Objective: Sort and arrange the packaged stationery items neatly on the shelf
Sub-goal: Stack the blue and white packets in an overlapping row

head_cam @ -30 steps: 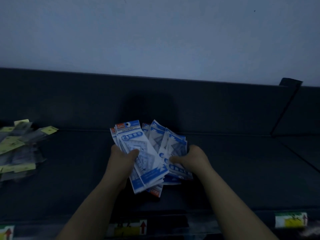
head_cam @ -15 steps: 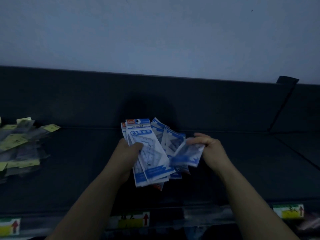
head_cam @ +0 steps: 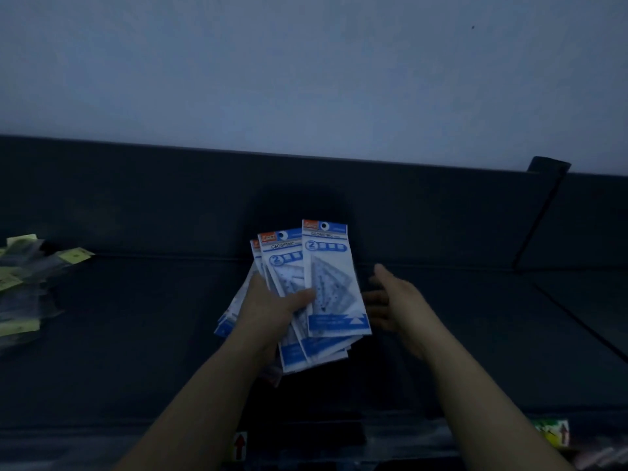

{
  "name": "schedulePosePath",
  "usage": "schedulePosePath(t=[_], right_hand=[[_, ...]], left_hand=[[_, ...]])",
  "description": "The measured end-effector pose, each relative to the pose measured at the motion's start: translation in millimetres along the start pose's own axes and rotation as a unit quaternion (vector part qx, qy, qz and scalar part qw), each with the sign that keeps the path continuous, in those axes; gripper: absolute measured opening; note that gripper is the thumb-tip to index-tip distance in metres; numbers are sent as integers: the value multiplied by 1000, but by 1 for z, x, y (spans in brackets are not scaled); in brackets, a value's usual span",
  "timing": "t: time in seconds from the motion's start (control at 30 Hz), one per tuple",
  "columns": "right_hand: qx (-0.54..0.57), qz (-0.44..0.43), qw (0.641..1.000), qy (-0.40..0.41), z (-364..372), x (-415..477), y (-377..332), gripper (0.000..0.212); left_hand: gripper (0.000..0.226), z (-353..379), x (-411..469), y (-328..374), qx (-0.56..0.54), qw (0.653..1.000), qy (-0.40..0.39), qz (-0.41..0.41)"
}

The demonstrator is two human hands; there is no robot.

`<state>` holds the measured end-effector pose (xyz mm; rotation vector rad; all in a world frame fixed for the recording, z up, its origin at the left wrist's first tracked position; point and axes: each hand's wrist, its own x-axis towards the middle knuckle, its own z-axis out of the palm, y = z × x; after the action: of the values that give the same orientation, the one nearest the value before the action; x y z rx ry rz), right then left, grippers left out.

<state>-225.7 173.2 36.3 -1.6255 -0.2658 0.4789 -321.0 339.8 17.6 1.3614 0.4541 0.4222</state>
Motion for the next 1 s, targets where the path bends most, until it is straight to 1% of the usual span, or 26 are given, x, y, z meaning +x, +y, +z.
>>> schedulePosePath(t=[0.03,0.07,0.1,0.17,0.2,0.27,0.4,0.5,0.57,0.63,0.67,0.7,0.77,0.83,0.87,0.9,0.93,1.0], right_hand=[[-19,-1,999,-36,-3,-2,-2,28],[-42,-28,997,-66,-4,-2,-4,25],[-58,-52,994,-83,-5,-3,-6,22],[-94,-80,986,-113,-8,-1,-5,20],[-109,-84,982,-130,-10,1,-5,18],[-144,-77,975,-152,-15,2,-6,18],[-149,-40,974,-165,-29,9,-3,27],[-140,-52,973,-174,-49,15,-5,25],[-205,-83,960,-172,-72,18,-16,24],[-308,-126,930,-159,-101,21,-30,31],[-359,-149,909,-150,-115,23,-35,35],[-407,-166,887,-142,-127,26,-40,38],[-484,-172,849,-125,-143,33,-42,44],[-545,-157,815,-118,-150,41,-36,45],[-563,-151,804,-115,-152,43,-30,44],[-570,-151,801,-106,-156,44,-24,43],[-562,-159,807,-91,-161,45,-17,42],[-518,-166,838,-47,-176,44,-9,40]], left_hand=[[60,6,0,-1,9,1000,9,8],[54,13,0,-1,17,1000,17,12],[49,21,0,-3,25,999,20,13],[47,36,1,-7,21,999,21,21],[46,44,1,-8,22,999,29,26],[36,57,1,-8,26,998,53,31],[27,83,0,-7,-51,997,58,1],[27,98,0,-14,-51,998,45,0],[33,101,3,-13,-62,996,49,31],[48,99,11,-8,-57,994,70,58],[54,100,15,-5,-41,995,69,66],[58,104,17,-1,0,996,52,70],[65,118,21,0,142,987,-1,74],[70,134,25,-6,280,956,-50,79],[67,142,28,-10,326,939,-69,87],[61,148,30,-14,355,927,-81,96],[52,153,34,-18,372,919,-83,104],[35,159,39,-23,380,916,-63,110]])
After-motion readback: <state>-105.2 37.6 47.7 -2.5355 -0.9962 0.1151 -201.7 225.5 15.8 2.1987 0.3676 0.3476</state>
